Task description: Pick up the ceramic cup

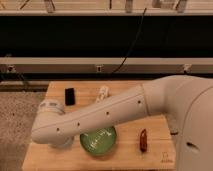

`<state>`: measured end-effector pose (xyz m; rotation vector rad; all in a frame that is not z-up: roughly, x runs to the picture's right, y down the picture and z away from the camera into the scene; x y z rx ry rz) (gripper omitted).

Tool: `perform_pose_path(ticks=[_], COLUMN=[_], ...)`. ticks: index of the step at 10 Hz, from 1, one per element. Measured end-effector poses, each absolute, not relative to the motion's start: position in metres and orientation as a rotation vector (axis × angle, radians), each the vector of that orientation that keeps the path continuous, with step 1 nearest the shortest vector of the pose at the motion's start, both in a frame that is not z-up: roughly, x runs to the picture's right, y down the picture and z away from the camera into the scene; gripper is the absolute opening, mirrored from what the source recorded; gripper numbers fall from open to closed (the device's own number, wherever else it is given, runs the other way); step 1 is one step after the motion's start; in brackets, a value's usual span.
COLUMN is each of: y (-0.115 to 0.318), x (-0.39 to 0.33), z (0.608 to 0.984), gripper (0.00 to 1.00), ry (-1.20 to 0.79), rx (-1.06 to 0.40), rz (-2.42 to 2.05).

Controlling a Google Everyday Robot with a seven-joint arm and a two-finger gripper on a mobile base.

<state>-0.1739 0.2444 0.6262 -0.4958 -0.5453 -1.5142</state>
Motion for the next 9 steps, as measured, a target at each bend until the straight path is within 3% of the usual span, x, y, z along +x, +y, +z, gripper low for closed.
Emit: perform_pose_path(ticks=[1, 9], y=[0.236, 0.202], x=[-0.182, -0.228], z=[0.629, 0.667], gripper=[0.80, 0.80], ry=[-0.555, -0.587], rx=[-0.498, -0.535], rz=[-1.524, -1.566])
